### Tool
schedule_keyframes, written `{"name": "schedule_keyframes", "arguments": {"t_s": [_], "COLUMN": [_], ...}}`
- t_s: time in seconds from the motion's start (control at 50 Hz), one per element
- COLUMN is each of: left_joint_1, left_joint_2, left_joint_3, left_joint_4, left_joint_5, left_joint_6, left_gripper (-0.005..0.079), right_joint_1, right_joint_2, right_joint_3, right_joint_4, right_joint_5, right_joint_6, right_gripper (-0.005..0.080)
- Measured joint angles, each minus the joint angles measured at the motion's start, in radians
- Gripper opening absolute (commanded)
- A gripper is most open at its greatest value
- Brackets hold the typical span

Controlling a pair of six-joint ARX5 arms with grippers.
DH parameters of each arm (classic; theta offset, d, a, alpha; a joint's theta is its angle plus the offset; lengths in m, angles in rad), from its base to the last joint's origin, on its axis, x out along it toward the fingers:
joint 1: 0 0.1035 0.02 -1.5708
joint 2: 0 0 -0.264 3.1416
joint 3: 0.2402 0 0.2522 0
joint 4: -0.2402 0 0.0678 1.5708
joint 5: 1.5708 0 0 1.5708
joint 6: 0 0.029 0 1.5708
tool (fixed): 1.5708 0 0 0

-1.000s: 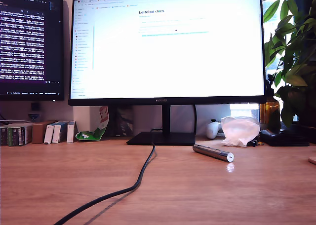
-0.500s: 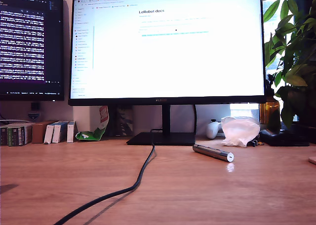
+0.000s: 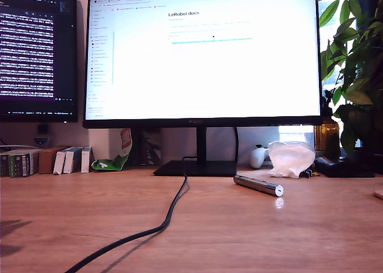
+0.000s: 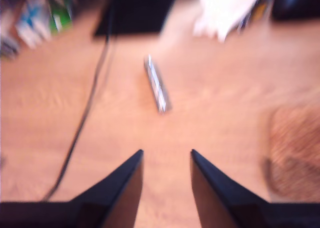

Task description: Pick the metallic laser pointer with your right arm, pass it to your left arm, then place it down to the left side of the table

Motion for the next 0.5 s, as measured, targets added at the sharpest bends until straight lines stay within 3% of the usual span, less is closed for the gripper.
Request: {"name": "schedule_keyframes", "arguments": {"t_s": [0.14, 0.28, 0.5], "left_joint_1": [-0.039, -0.068, -0.131], "left_joint_2": [0.076, 0.162, 0.298], "left_joint_3": [0.062, 0.124, 0.233], "left_joint_4": [-0.041, -0.067, -0.090], "left_joint_5": [-0.059, -0.115, -0.252], "left_joint_6": [0.092, 0.196, 0.280], "left_gripper": [0.0266, 0.0370, 0.0375], "right_joint_1": [0.058, 0.115, 0.188], "right_joint_2": [0.113, 0.225, 0.400], "right_joint_3": [0.050, 0.129, 0.264], "right_joint_4": [-0.012, -0.020, -0.060], "right_joint_5": [0.008, 0.043, 0.135], "right_joint_6": [-0.043, -0.071, -0.129], "right_gripper": [0.0393, 0.0411, 0.0411]}}
